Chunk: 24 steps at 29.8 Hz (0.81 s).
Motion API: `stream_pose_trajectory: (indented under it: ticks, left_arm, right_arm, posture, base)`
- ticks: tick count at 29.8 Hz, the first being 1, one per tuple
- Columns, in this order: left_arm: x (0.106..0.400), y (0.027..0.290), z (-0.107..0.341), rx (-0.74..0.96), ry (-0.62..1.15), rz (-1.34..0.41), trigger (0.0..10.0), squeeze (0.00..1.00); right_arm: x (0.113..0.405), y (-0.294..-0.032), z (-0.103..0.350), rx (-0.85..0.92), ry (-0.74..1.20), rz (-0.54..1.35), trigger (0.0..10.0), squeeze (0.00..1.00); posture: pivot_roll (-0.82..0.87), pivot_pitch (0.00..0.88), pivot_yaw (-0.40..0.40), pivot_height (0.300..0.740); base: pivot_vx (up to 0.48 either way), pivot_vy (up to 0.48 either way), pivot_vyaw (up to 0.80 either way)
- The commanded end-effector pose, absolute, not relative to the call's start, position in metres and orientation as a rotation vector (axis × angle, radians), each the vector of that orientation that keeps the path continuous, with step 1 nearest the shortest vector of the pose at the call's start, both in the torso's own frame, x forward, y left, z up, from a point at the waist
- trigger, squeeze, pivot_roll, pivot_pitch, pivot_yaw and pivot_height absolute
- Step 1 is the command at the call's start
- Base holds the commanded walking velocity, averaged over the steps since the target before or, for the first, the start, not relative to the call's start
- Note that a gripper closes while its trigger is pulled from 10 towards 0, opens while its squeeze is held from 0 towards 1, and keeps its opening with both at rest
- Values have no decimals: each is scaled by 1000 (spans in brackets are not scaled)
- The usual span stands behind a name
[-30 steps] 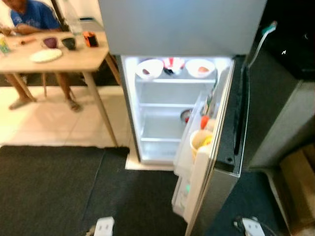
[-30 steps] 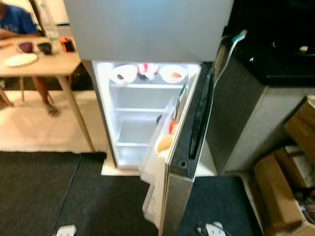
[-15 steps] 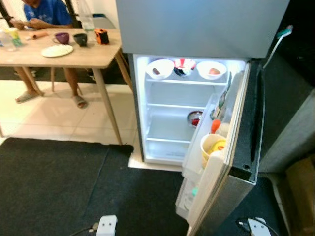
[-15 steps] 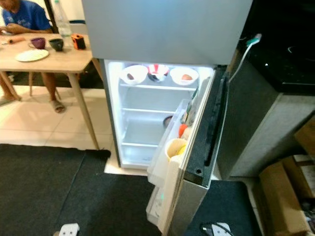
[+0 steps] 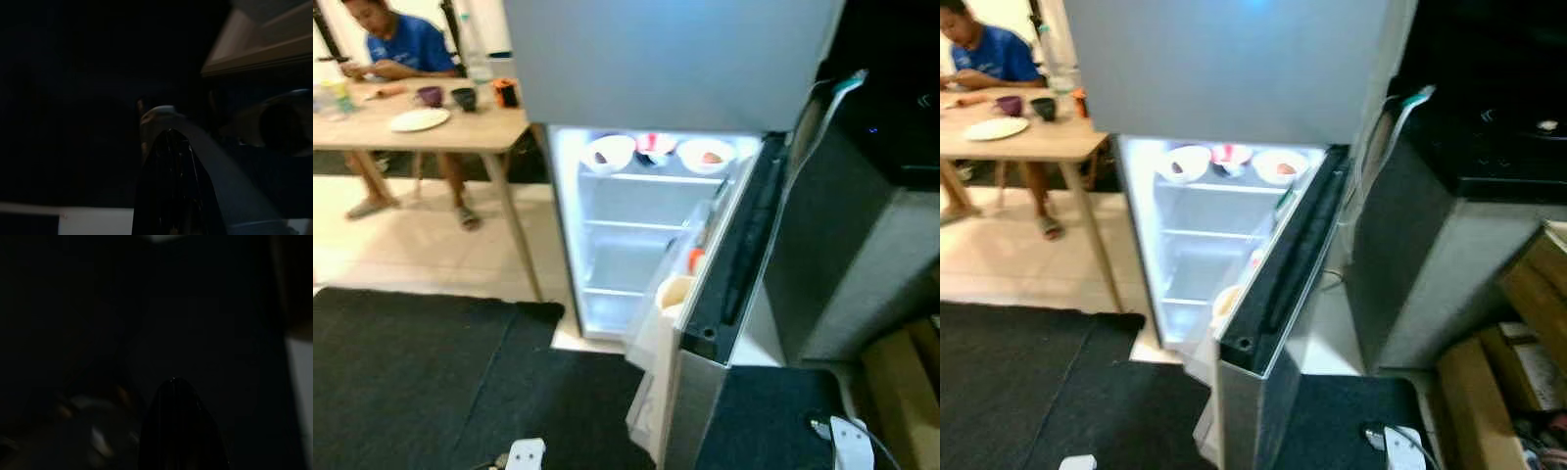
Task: Restocking fridge
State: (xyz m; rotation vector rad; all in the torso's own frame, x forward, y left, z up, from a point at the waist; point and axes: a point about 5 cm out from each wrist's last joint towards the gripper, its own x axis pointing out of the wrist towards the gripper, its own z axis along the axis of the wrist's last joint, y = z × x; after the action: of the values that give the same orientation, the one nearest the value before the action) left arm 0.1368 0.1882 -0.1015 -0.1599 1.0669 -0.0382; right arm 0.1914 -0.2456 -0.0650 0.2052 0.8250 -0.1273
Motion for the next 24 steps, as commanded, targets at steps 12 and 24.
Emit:
stream_pose_trajectory:
  ticks: [12,24]
  left_arm:
    - [134,188,-102,-162,1077,-38,10000,0]
    - [132,187,-103,-166,1081,-39,10000,0]
  right_arm:
    - [265,-188,-2,421,478,628,10000,0]
    - [291,-104,70,263,260,1359,10000,0]
  posture:
    - [-99,43,-18,740]
    - [-91,59,-22,740]
  base:
    - [0,0,0]
    - [0,0,0]
